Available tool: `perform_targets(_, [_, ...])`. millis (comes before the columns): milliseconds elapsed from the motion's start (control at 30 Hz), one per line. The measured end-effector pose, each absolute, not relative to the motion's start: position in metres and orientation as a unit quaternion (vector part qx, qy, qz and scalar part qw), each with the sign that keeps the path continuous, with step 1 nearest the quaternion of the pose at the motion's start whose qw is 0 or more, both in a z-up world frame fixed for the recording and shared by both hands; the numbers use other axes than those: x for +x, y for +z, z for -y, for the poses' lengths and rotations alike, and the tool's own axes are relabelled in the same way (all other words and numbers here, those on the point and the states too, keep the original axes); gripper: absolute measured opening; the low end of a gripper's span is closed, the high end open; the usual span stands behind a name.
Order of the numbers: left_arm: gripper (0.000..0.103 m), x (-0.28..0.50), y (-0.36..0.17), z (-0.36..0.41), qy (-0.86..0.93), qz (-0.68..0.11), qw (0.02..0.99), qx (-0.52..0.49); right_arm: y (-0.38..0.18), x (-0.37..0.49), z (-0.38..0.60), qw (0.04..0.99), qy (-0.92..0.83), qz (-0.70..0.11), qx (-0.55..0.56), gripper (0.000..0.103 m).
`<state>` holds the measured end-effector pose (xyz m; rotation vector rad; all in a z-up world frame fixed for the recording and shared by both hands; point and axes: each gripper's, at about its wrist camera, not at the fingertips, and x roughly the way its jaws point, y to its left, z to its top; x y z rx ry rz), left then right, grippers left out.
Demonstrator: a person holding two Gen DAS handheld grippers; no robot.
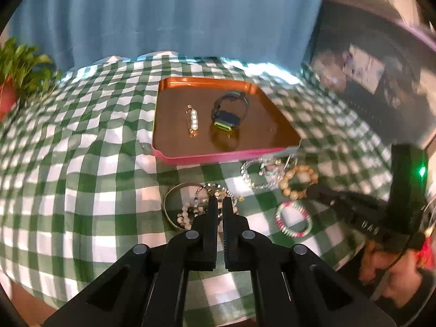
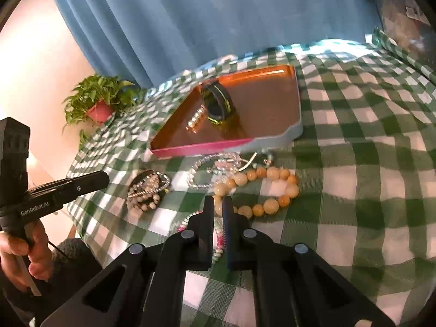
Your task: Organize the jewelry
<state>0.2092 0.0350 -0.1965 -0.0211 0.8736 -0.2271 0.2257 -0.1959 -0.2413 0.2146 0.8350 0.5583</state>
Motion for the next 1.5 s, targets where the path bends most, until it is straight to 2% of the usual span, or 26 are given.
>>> perform_targets(133, [0.007, 0.217, -0.217, -0.023, -0.113, -0.454, 0.883, 0.023, -0.243, 0.228, 0.196, 0.869, 0.256, -0.410, 0.105, 0.011])
perform_targets(167, [0.008, 0.219, -0.221, -0.022, -0.113, -0.457, 0.882, 0.031, -0.242, 0.228, 0.197, 0.868, 0.256, -0.410, 0.108, 0.015])
perform_targets(200, [0.008, 0.219, -0.224, -0.021, -0.112, -0.455, 0.883, 0.035, -0.241, 0.228, 0.198, 0.869, 0.257, -0.409, 0.110, 0.029])
perform_targets(267, [0.009, 0.219, -0.230, -0.022, -0.114, -0.453, 0.883, 0.040, -0.240, 0.226, 0.198, 0.870, 0.259, -0.406, 0.109, 0.049])
perform_targets(367, [0.009, 0.221, -0.234, -0.021, -0.111, -0.447, 0.886, 0.055, -0.240, 0.223, 0.195, 0.872, 0.261, -0.404, 0.093, 0.049])
perform_targets(433, [0.009, 0.224, -0.236, -0.020, -0.109, -0.444, 0.887, 0.061, -0.244, 0.224, 0.192, 0.870, 0.256, -0.414, 0.079, 0.047])
perform_targets(500, [0.009, 0.225, -0.237, -0.017, -0.113, -0.446, 0.885, 0.072, -0.249, 0.225, 0.187, 0.865, 0.255, -0.428, 0.062, 0.040])
perform_targets(600, [0.011, 0.220, -0.237, -0.011, -0.120, -0.444, 0.882, 0.100, -0.250, 0.220, 0.177, 0.869, 0.253, -0.424, 0.022, 0.039])
perform_targets(667, [0.015, 0.218, -0.237, -0.010, -0.119, -0.440, 0.883, 0.112, -0.250, 0.218, 0.174, 0.870, 0.255, -0.422, 0.008, 0.038])
perform_targets(733, [0.031, 0.220, -0.242, -0.010, -0.115, -0.440, 0.882, 0.126, -0.250, 0.216, 0.171, 0.870, 0.256, -0.421, -0.003, 0.037])
perform_targets(800, [0.040, 0.221, -0.245, -0.009, -0.109, -0.438, 0.882, 0.139, -0.251, 0.215, 0.169, 0.872, 0.255, -0.418, -0.014, 0.037])
perform_targets(967, [0.040, 0.218, -0.242, -0.015, -0.122, -0.434, 0.884, 0.122, -0.250, 0.213, 0.166, 0.874, 0.251, -0.414, -0.028, 0.037])
perform_targets(1000, [0.038, 0.218, -0.243, -0.015, -0.120, -0.433, 0.885, 0.122, -0.250, 0.213, 0.166, 0.874, 0.252, -0.414, -0.028, 0.036])
perform_targets(1033, [0.023, 0.219, -0.244, -0.016, -0.120, -0.434, 0.884, 0.123, -0.250, 0.213, 0.165, 0.875, 0.250, -0.414, -0.030, 0.033])
perform_targets(1067, [0.009, 0.220, -0.243, -0.017, -0.124, -0.434, 0.884, 0.119, -0.250, 0.214, 0.165, 0.877, 0.243, -0.413, -0.036, 0.024])
perform_targets(1100, [0.006, 0.220, -0.241, -0.019, -0.128, -0.430, 0.887, 0.111, -0.250, 0.215, 0.167, 0.880, 0.232, -0.413, -0.038, 0.014])
perform_targets(1200, [0.006, 0.218, -0.233, -0.022, -0.126, -0.417, 0.895, 0.092, -0.251, 0.222, 0.178, 0.877, 0.232, -0.422, 0.000, 0.007])
perform_targets(1500, [0.006, 0.213, -0.214, -0.034, -0.119, -0.409, 0.904, 0.040, -0.242, 0.221, 0.189, 0.880, 0.245, -0.404, 0.044, 0.003])
